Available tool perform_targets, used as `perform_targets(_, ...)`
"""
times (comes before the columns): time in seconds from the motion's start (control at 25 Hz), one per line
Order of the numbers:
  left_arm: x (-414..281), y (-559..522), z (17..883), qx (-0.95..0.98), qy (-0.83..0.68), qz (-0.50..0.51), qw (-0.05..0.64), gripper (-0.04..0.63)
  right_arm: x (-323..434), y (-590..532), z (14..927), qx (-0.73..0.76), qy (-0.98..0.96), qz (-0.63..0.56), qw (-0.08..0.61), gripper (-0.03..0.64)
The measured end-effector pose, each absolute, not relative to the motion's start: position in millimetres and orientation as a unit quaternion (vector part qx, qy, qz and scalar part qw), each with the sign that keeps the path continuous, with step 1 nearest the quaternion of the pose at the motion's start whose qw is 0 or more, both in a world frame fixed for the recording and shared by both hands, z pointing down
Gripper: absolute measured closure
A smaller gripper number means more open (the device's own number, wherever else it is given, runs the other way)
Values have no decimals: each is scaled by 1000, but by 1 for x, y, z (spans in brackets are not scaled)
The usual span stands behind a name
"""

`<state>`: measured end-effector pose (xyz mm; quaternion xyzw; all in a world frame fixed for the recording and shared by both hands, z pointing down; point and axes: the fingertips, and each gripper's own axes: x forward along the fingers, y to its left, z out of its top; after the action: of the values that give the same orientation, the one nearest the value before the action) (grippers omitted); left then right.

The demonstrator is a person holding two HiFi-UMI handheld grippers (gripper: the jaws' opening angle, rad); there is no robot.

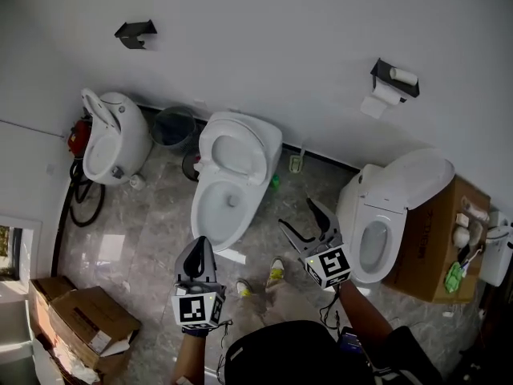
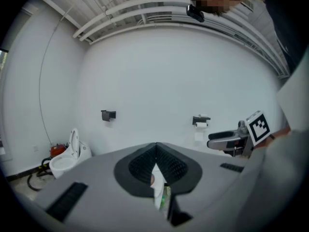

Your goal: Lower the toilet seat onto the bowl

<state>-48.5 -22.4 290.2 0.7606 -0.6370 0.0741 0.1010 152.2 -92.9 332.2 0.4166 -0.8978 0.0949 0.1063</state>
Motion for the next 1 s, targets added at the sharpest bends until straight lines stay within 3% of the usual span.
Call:
perform_targets(0.36,-100,-50,363,760,-630,69,142,584,78,-142,458,412,-887,114,176,279)
perform_targets(1.0,-128,-118,416,770,-614,66,159,584,58,-270,555,438,-858,106,248,289)
